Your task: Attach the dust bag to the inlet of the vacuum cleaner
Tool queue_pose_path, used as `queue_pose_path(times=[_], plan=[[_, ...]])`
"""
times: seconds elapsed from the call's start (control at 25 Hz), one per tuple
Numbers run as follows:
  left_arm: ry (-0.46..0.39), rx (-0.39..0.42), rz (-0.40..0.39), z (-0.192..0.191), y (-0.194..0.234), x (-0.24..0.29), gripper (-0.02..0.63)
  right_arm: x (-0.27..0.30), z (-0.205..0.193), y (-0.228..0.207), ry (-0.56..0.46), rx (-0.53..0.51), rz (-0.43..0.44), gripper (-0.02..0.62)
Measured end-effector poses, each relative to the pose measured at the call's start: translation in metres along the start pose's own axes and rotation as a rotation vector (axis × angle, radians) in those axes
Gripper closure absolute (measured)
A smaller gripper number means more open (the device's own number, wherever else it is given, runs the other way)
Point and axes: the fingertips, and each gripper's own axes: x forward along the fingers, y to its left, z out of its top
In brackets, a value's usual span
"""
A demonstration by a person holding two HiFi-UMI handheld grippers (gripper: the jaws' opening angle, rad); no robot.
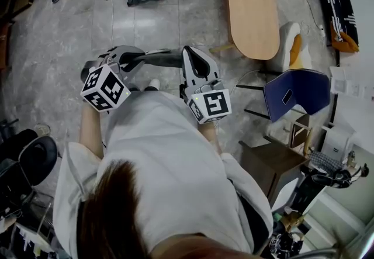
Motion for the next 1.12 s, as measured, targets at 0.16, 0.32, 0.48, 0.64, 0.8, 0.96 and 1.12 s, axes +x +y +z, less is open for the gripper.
queue_pose_path(times=[0.16, 0.32, 0.48, 0.64, 0.8, 0.96, 1.12], plan=[[-0.010, -0.003, -0.002, 0.001, -0.002, 0.000, 0.568, -0.003, -0.003, 0.003, 0.007, 0.008, 0.018, 0.594], [-0.011, 0.006, -0.009, 0.002, -0.001, 0.004, 0.568, -0.003, -0.003, 0.005, 0.015, -0.002, 0.044, 0.592], [-0.017, 0.001, -0.017, 0.004, 0.003, 0.006, 0.568, 0.000, -0.004, 0.004, 0.022, 0.009, 0.041, 0.592], [-0.022, -0.007, -0.029, -0.002, 0.022, 0.012, 0.568, 0.017, -0.007, -0.002, 0.038, 0.015, 0.030, 0.592], [-0.022, -0.009, -0.041, -0.012, 0.051, 0.024, 0.568, 0.045, -0.006, -0.014, 0.040, 0.018, 0.031, 0.592], [-0.026, -0.015, -0.065, -0.022, 0.097, 0.036, 0.568, 0.090, 0.001, -0.036, 0.036, 0.057, 0.003, 0.592], [-0.022, -0.016, -0.082, -0.030, 0.139, 0.037, 0.568, 0.131, 0.018, -0.051, 0.030, 0.070, -0.014, 0.592]])
